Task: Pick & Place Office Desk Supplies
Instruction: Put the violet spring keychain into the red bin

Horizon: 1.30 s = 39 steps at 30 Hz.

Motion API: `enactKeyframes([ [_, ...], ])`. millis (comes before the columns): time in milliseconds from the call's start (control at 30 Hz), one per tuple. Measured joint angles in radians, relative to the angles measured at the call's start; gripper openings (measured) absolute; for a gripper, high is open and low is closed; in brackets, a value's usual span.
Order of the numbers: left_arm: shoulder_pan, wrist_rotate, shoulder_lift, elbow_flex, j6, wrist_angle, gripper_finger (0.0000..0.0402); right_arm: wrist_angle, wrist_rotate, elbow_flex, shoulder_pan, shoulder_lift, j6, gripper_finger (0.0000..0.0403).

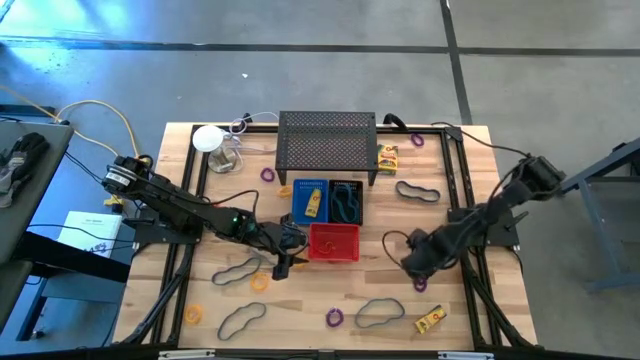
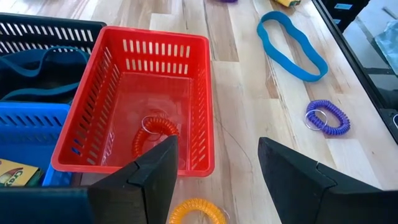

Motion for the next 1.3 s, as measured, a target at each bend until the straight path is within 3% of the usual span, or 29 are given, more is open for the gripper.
enactKeyframes([
  [233, 0.000, 0.000, 0.000, 0.000, 0.001, 0.010, 0.0215, 0.142, 0.033, -0.004, 0.065, 0.020, 0.069, 0.0148],
  [833, 0.027, -0.001, 0.000, 0.000, 0.032, 0.023, 0.0215, 0.223, -0.027, -0.005, 0.063, 0.225, 0.038, 0.0139],
  [967, 0.035, -0.001, 0.000, 0.000, 0.044, 0.026, 0.0215, 0.232, -0.027, -0.006, 0.063, 0.230, 0.030, 0.0107],
  [1167, 0.045, -0.002, 0.000, 0.000, 0.095, 0.056, 0.0215, 0.240, -0.022, -0.006, 0.063, 0.230, 0.011, 0.0017],
  [1300, 0.045, -0.001, 0.000, 0.000, 0.127, 0.066, 0.0215, 0.239, 0.020, -0.006, 0.064, 0.230, 0.001, 0.0014],
])
